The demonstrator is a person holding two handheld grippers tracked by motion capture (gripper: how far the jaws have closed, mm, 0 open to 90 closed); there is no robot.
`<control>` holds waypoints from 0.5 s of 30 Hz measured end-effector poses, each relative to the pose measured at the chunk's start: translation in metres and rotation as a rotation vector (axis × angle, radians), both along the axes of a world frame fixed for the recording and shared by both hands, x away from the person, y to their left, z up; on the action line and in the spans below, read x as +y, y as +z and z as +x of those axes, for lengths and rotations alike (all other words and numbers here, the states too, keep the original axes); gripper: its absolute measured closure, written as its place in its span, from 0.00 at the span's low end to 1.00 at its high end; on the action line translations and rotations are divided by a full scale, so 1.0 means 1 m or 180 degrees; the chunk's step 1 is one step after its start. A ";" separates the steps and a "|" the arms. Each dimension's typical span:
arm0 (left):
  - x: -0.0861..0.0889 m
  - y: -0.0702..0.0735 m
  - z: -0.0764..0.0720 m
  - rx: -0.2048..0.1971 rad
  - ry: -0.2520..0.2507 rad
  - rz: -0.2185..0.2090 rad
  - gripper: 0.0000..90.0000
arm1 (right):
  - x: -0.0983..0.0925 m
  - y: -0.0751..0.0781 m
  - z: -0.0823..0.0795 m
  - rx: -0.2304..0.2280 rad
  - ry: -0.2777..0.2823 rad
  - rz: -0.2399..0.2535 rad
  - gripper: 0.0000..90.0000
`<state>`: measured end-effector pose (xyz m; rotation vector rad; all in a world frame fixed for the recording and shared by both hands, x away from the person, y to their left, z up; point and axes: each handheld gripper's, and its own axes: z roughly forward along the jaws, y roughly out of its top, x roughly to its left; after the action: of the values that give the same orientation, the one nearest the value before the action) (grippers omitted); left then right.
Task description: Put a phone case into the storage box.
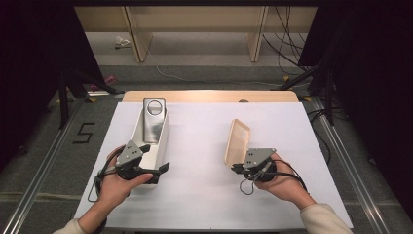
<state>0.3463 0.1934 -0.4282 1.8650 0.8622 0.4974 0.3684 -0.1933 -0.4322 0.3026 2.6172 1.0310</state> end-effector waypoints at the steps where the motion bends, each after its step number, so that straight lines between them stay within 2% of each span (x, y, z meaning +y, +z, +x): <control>1: 0.000 0.000 0.000 -0.0002 0.0001 -0.0001 0.08 | 0.001 0.000 -0.001 0.0009 -0.0001 0.0010 0.96; 6: -0.005 0.004 -0.001 -0.0003 -0.0032 -0.0021 0.10 | 0.006 0.000 -0.003 0.0015 0.0036 0.0022 0.96; 13: -0.014 0.017 -0.001 0.0011 -0.0064 -0.0167 0.13 | 0.016 0.001 -0.006 -0.0007 0.0106 0.0038 0.96; 15: -0.018 0.021 0.000 0.0008 -0.0091 -0.0154 0.14 | 0.019 0.001 -0.006 -0.0012 0.0116 0.0053 0.96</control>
<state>0.3466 0.1755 -0.4076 1.8318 0.8411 0.4528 0.3620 -0.1748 -0.4311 0.2575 2.6211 1.0646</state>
